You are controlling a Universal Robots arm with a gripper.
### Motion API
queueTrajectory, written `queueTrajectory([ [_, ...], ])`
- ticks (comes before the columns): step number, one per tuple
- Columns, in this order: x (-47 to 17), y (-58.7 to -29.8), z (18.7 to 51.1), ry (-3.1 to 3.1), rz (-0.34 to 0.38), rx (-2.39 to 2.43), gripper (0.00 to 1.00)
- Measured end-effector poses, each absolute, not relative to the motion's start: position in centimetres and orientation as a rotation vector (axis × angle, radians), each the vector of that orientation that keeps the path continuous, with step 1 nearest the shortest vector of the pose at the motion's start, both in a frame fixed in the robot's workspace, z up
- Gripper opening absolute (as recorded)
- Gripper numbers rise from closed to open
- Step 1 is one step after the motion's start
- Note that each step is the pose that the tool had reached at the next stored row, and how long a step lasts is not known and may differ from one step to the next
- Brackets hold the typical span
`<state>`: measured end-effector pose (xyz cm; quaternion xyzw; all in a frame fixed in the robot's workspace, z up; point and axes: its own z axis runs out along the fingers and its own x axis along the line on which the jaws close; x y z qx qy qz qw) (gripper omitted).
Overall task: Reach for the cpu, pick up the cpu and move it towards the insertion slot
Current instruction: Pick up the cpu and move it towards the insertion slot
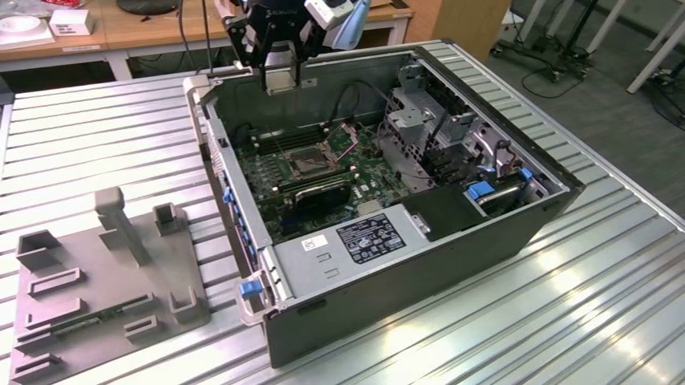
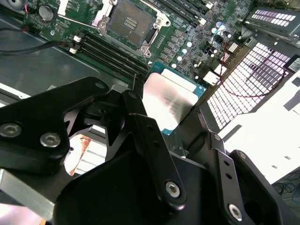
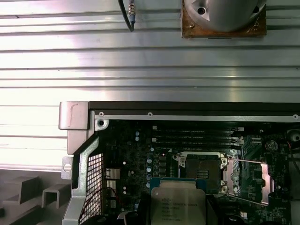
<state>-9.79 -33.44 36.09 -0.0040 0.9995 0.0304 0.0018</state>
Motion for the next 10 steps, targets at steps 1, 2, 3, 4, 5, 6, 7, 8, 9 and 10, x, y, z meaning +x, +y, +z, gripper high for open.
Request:
queueTrajectory([
  [1,-9.79,-33.44,36.09,3.136,0.095,-0.013,0.55],
  [2,-9.79,-33.44,36.09,3.136,0.096,-0.013,0.55],
  [3,-9.79,-33.44,36.09,3.136,0.095,-0.013,0.55],
  [4,-9.79,-33.44,36.09,3.136,0.096,-0.013,0.55],
  [5,-9.79,-33.44,36.09,3.136,0.096,-0.013,0.55],
  [6,-9.79,-33.44,36.09,3.137,0.095,-0.013,0.55],
  [7,-9.79,-33.44,36.09,3.136,0.096,-0.013,0.55],
  [8,-9.79,-33.44,36.09,3.136,0.096,-0.013,0.55],
  [9,-9.76,-33.45,36.09,3.136,0.096,-0.013,0.55],
  [10,-9.69,-33.45,36.09,3.137,0.096,-0.013,0.55],
])
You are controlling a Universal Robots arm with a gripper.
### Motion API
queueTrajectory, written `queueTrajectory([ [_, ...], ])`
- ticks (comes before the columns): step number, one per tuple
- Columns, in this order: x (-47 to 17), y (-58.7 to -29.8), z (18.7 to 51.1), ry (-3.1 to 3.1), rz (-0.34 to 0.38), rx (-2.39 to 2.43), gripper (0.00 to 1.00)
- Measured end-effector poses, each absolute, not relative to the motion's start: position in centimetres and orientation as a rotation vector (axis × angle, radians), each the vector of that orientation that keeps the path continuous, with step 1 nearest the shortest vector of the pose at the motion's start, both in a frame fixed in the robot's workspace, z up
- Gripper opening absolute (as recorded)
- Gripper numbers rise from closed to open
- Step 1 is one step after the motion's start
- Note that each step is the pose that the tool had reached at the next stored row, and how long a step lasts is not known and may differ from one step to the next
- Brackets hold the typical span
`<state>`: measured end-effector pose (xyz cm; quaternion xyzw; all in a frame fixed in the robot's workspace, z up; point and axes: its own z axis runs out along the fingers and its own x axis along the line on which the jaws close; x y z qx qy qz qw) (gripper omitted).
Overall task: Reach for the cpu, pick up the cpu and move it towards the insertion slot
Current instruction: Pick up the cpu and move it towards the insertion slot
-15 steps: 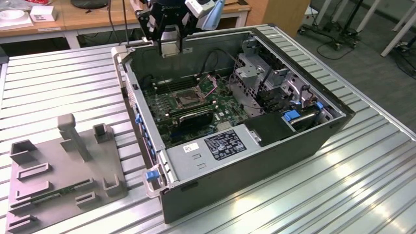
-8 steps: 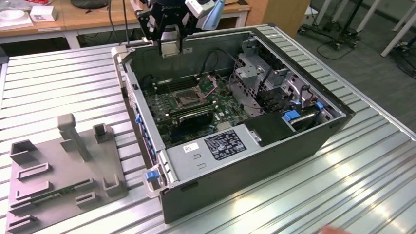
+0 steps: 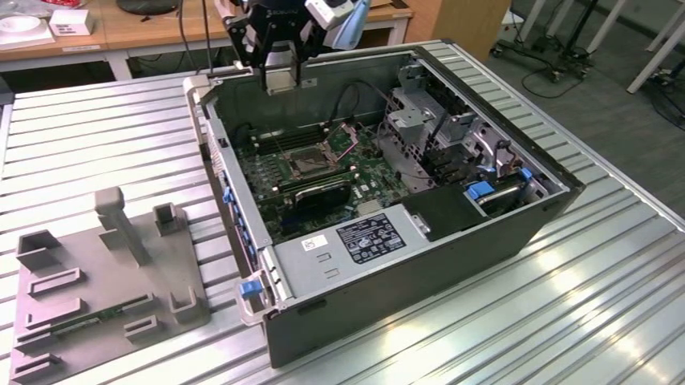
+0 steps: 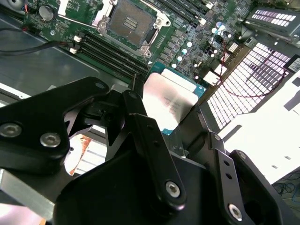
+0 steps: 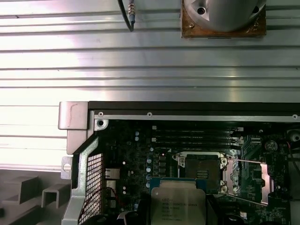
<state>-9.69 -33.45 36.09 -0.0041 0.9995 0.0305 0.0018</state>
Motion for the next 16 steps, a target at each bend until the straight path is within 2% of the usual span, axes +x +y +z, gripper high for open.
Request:
queueTrajectory([
  [16,-6.4,-33.4,35.7,3.131,0.095,-0.013,0.55],
])
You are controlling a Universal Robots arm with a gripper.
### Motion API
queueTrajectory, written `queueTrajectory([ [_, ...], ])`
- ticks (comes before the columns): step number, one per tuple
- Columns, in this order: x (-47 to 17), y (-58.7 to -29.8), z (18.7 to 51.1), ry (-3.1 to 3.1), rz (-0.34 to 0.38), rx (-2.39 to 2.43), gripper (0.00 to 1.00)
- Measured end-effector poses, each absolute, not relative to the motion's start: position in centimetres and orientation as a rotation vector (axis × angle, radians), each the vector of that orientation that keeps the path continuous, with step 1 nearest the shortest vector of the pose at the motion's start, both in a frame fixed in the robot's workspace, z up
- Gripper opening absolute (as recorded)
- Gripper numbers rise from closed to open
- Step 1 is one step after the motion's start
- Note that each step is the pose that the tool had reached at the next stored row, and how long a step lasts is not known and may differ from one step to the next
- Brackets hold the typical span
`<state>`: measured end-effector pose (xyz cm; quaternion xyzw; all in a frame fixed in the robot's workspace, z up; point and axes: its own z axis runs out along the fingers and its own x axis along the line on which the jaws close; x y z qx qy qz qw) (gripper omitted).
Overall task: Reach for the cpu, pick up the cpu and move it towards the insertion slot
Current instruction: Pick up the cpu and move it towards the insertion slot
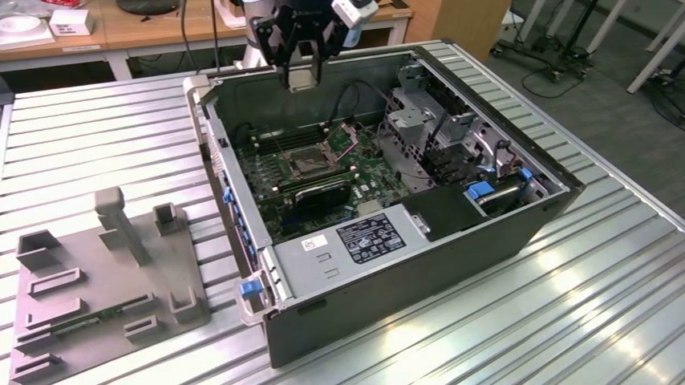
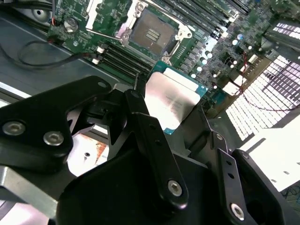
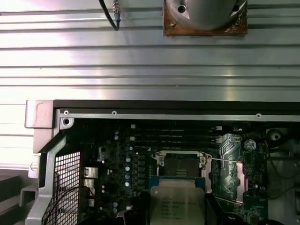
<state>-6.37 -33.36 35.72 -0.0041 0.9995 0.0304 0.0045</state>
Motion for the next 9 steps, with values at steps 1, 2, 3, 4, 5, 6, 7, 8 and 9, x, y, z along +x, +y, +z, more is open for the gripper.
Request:
queueTrajectory([
  [1,-6.32,-33.33,35.67,3.129,0.095,-0.013,0.55],
  [2,-6.27,-33.27,35.6,3.128,0.095,-0.013,0.55],
  [3,-6.22,-33.16,35.53,3.127,0.095,-0.013,0.55],
  [4,-6.14,-33.02,35.45,3.126,0.095,-0.013,0.55],
  [5,-6.06,-32.85,35.37,3.125,0.095,-0.013,0.55],
  [6,-5.99,-32.69,35.3,3.125,0.095,-0.013,0.55],
  [7,-5.9,-32.56,35.23,3.124,0.095,-0.013,0.55],
  [8,-5.79,-32.45,35.18,3.124,0.095,-0.013,0.55],
  [9,-5.67,-32.34,35.12,3.124,0.095,-0.013,0.55],
])
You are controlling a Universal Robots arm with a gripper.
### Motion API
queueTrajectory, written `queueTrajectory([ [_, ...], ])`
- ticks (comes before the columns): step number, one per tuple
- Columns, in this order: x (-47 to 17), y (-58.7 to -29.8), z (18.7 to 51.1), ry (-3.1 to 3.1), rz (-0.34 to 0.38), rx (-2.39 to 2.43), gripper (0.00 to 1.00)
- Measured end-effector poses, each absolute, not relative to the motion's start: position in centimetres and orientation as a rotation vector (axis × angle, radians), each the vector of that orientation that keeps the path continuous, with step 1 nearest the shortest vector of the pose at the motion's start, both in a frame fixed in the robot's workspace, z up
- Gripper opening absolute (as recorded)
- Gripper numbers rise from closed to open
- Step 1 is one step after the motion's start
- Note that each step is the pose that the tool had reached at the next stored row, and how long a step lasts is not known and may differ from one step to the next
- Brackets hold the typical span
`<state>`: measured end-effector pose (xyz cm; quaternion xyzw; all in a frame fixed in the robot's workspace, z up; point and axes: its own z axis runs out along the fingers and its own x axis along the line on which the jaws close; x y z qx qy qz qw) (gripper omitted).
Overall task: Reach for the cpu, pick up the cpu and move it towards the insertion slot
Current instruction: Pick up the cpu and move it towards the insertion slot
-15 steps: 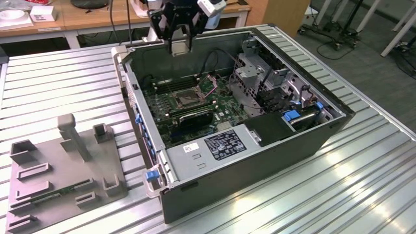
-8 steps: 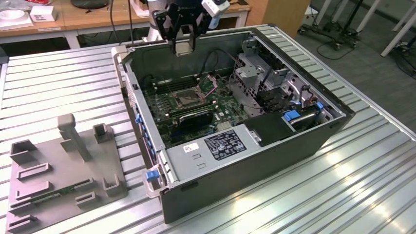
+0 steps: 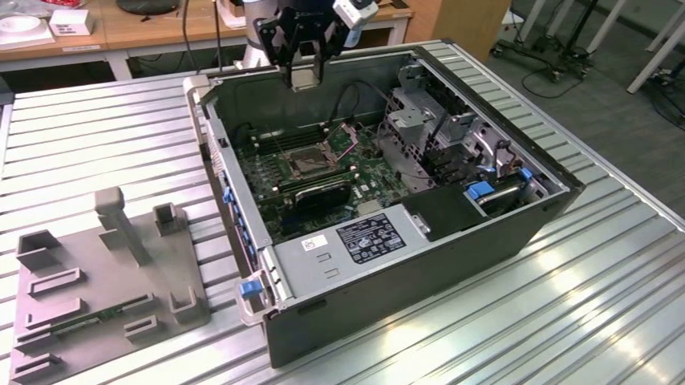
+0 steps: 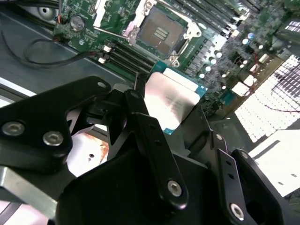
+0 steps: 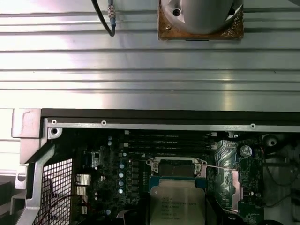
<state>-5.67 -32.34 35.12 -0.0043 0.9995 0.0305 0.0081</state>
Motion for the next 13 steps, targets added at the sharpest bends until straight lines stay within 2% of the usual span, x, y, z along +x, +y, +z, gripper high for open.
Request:
queueTrajectory([
  [13,-5.42,-32.14,34.97,3.123,0.094,-0.013,0.55],
])
